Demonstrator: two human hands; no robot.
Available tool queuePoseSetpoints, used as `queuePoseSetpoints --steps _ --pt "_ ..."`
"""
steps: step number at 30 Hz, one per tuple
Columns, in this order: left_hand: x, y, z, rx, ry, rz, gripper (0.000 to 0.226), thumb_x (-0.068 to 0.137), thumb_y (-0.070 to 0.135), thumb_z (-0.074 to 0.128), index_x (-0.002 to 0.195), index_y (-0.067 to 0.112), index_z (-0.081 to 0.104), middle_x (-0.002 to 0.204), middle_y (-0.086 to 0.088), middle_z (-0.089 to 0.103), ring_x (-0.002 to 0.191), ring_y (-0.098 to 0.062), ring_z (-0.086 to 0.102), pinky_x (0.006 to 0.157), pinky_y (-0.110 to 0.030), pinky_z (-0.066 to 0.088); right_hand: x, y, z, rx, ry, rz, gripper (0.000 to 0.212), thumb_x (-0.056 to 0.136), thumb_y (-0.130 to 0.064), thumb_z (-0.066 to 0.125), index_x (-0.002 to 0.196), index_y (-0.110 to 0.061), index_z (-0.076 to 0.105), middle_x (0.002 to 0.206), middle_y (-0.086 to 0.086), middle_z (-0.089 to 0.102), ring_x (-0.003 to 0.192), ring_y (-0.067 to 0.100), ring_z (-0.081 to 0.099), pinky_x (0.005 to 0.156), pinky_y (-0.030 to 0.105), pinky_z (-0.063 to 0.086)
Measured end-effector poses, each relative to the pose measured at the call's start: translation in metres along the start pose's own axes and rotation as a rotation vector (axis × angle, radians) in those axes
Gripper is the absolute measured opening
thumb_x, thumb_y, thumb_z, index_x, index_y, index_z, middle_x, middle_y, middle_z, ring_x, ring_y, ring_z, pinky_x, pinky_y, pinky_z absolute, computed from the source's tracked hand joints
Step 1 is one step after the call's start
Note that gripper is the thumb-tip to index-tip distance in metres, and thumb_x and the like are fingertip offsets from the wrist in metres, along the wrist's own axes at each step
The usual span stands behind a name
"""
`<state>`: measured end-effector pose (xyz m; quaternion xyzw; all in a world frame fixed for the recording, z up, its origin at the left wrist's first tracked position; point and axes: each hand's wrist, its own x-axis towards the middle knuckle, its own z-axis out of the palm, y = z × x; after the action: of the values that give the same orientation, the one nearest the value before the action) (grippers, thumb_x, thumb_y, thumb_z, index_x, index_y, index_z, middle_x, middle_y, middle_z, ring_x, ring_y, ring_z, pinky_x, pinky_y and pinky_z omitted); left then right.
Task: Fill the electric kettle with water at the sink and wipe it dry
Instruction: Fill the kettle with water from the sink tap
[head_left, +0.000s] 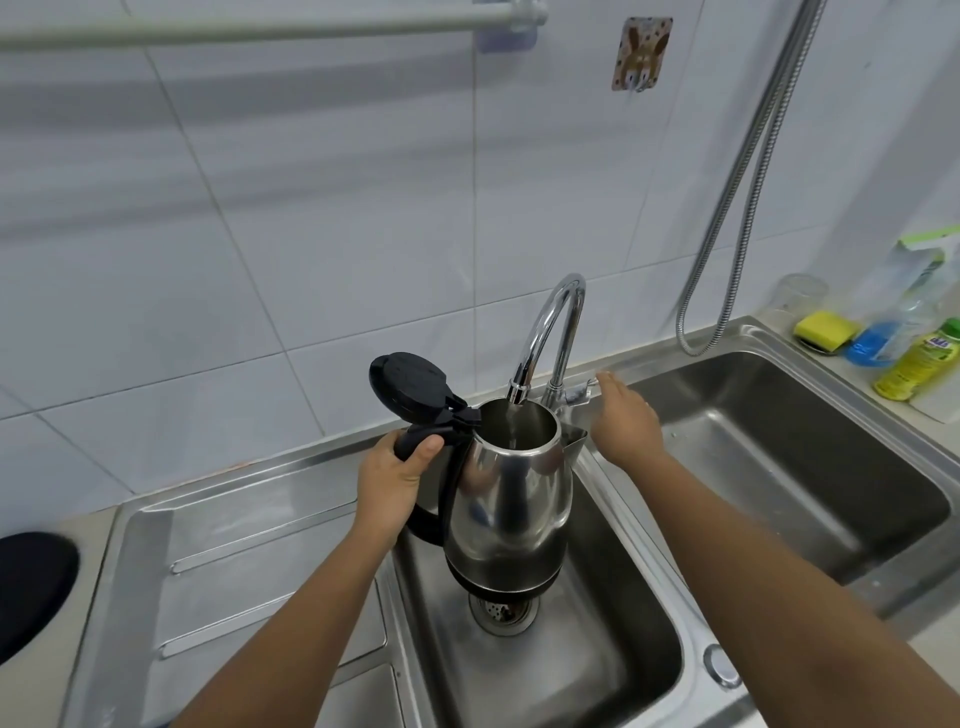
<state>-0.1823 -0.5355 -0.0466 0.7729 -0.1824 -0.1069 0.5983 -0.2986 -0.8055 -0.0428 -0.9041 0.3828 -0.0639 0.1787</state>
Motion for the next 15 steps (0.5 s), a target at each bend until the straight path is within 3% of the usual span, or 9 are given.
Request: queuePoseSetpoints --steps 4,8,11,13,15 --pt "-0.002 0.003 -0.002 0.011 0.006 0.010 0.046 0.063 0.071 0.056 0.081 0.029 0.063 0.070 0.005 0.064 0.070 -0.010 0.060 0.061 -0.021 0.038 -0.006 0.001 0.002 -0.022 -0.037 -0.017 0.068 0.097 -0.009 0.042 0.160 -0.012 0.020 0.168 0.006 0.020 0.150 0.029 0.030 0.121 0.051 0.023" --pt "0.001 -0.001 -0.002 0.021 0.005 0.002 0.025 0.077 0.056 0.067 0.079 0.032 0.061 0.070 0.004 0.064 0.071 -0.013 0.060 0.061 -0.022 0.038 -0.013 0.000 0.009 0.082 -0.011 -0.006 0.072 0.098 -0.007 0.044 0.162 -0.011 0.012 0.171 0.005 0.008 0.153 0.028 0.024 0.123 0.050 0.021" --pt "0.001 -0.007 -0.003 0.023 0.014 -0.006 0.014 0.084 0.045 0.066 0.079 0.033 0.060 0.070 0.005 0.064 0.070 -0.012 0.060 0.060 -0.021 0.038 -0.036 -0.006 0.018 0.449 0.073 0.114 0.069 0.101 -0.008 0.046 0.162 -0.011 0.013 0.170 0.006 0.009 0.155 0.022 0.015 0.123 0.037 0.016" --pt "0.001 -0.009 -0.005 0.022 0.019 -0.010 0.014 0.084 0.045 0.066 0.080 0.032 0.061 0.071 0.006 0.064 0.070 -0.010 0.060 0.059 -0.020 0.038 -0.068 -0.015 0.028 0.807 0.081 0.232 0.062 0.105 -0.026 0.049 0.160 -0.014 0.024 0.168 0.006 0.022 0.152 0.020 0.024 0.121 0.035 0.020" --pt "0.001 -0.010 -0.006 0.037 0.024 -0.019 0.017 0.084 0.046 0.065 0.083 0.030 0.061 0.073 0.005 0.065 0.072 -0.011 0.061 0.060 -0.021 0.038 -0.103 -0.029 0.040 1.103 0.016 0.254 0.069 0.098 -0.053 0.053 0.155 -0.016 0.039 0.159 0.006 0.041 0.144 0.016 0.038 0.118 0.034 0.027"
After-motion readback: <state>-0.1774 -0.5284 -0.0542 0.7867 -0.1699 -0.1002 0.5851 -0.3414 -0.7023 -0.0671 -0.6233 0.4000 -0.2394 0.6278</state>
